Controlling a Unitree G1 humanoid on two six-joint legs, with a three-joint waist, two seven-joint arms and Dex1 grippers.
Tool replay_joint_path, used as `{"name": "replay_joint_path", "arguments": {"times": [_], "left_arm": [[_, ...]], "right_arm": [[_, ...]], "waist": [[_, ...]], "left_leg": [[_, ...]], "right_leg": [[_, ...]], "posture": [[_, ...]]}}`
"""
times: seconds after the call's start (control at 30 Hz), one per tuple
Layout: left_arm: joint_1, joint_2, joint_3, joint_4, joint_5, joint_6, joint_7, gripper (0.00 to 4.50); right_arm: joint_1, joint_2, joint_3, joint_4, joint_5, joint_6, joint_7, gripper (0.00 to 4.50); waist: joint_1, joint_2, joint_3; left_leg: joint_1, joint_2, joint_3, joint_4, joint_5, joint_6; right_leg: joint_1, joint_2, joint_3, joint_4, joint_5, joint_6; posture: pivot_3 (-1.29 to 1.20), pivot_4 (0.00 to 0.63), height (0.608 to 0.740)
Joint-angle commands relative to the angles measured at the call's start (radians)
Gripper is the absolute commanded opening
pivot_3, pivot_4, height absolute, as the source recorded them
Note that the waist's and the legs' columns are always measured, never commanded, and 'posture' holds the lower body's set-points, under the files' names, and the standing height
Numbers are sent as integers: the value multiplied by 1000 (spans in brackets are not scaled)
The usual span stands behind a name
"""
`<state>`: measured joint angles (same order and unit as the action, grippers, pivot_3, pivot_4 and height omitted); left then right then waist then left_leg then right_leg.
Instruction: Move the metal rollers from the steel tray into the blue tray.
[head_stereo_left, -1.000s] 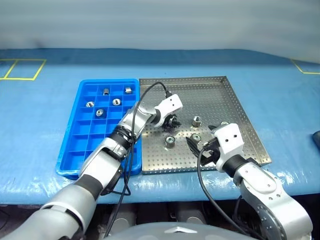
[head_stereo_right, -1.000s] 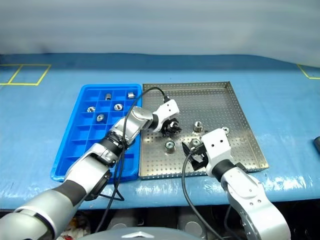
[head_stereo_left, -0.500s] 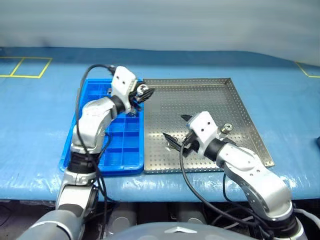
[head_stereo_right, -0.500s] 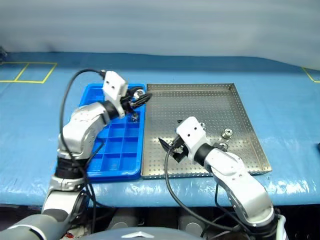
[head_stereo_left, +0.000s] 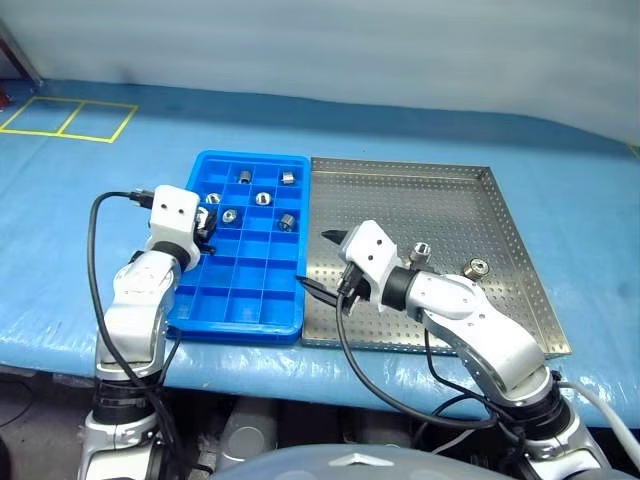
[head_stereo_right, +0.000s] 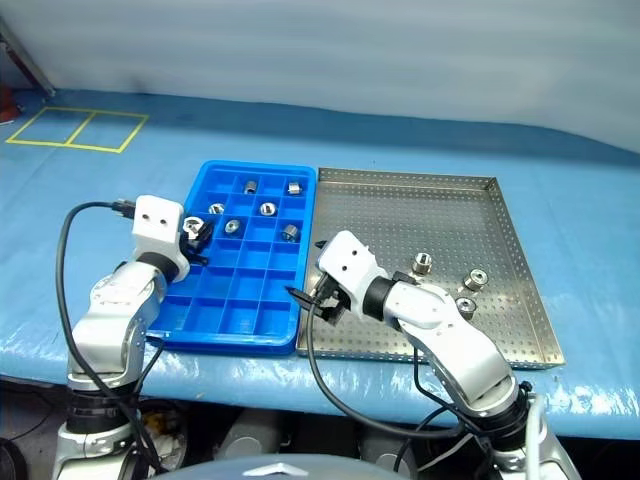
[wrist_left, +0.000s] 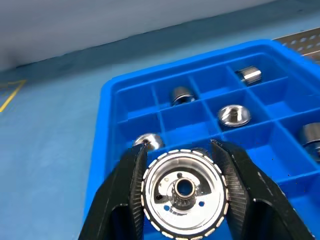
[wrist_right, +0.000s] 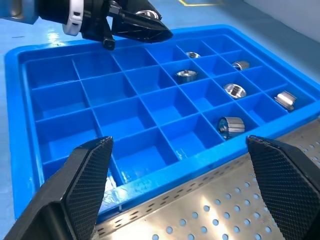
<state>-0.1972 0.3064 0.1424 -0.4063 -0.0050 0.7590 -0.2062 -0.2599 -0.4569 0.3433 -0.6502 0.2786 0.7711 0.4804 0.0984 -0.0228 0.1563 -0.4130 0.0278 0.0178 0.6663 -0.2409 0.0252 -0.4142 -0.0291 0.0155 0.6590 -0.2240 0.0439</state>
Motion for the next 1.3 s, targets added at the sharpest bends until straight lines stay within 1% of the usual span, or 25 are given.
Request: {"name": "replay_joint_path", "arguments": {"times": [0.03, 0.23, 0.5, 0.57, 0.6, 0.67, 0.77, 0.8, 0.93, 1.0, 1.2, 1.3], "left_arm": [[-2, -16, 6, -13, 4, -33, 35, 1712], [-7, -13, -38, 89, 14, -66, 35, 1712], [6, -13, -23, 131, 26, -49, 72, 1712], [1, -15, -18, 129, 14, -51, 62, 2439], [-6, -20, -15, 123, 4, -56, 57, 2687], [-22, -26, -17, 107, -19, -85, 36, 3392], [-54, -51, -25, 54, -120, -131, -49, 4405], [-67, -54, -30, 39, -152, -138, -78, 4484], [-127, -57, -62, 5, -275, -121, -193, 4484], [-157, -36, -104, 15, -315, -106, -269, 4484], [-277, 51, -295, 155, -327, -115, -498, 4484], [-333, 73, -384, 227, -322, -125, -607, 4484]], "right_arm": [[-20, 11, -2, -13, -2, -23, 10, 4500], [-16, 22, -1, -17, -7, -17, 4, 4500], [33, 15, -32, -57, -6, 5, -27, 4500], [45, 13, -41, -68, -4, 11, -36, 4500], [51, 12, -46, -73, -3, 14, -40, 4500], [58, 11, -54, -82, -3, 21, -46, 4500], [70, 7, -71, -100, 0, 30, -54, 4500], [74, 4, -77, -107, 2, 33, -57, 4500], [104, -22, -128, -141, 5, 54, -66, 4500], [139, -44, -165, -163, 9, 64, -68, 4500], [291, -112, -269, -238, 8, 101, -76, 4500], [351, -113, -296, -266, 1, 111, -96, 4500]], "waist": [[8, 0, 0], [18, 0, 0], [11, 0, 0], [8, 0, 0], [4, 0, 0], [-2, 0, 0], [-1, 0, 0], [0, 0, 0], [-1, -1, 0], [-2, -1, 0], [-13, -1, 0], [-24, -1, 0]], "left_leg": [[0, 0, 0, 0, 0, 0], [0, 0, 0, 0, 0, 0], [-1, 0, -1, -1, 0, 0], [-1, 0, -1, -1, 0, 0], [-1, 0, -1, -1, 0, 0], [0, 0, -1, -1, 0, 0], [0, 0, -1, -1, 0, 0], [-1, 0, -1, -1, 0, 0], [-2, -1, -1, -1, 0, 0], [-2, -2, -1, -1, 0, 0], [-1, -3, -1, -1, 0, 0], [-1, -3, 0, -1, 0, 0]], "right_leg": [[0, 0, 0, 0, 0, 0], [0, -1, -1, 0, 0, -1], [-1, -1, -1, 0, -1, -2], [-1, -1, -1, 0, -2, -4], [-1, -1, -1, 0, -2, -5], [-1, -1, -1, 0, -3, -5], [0, -1, -2, 0, -3, -6], [0, -1, -2, 0, -3, -6], [0, -3, -2, -1, -3, -6], [0, -3, -2, -1, -3, -6], [0, -1, -2, -1, -5, -6], [0, 1, -2, -1, -7, -5]], "posture": [[301, 150, 740], [283, 150, 740], [237, 150, 740], [237, 150, 740], [227, 150, 740], [227, 150, 740], [222, 150, 740], [222, 150, 740], [222, 150, 740], [206, 150, 740], [155, 150, 740], [105, 150, 740]]}}
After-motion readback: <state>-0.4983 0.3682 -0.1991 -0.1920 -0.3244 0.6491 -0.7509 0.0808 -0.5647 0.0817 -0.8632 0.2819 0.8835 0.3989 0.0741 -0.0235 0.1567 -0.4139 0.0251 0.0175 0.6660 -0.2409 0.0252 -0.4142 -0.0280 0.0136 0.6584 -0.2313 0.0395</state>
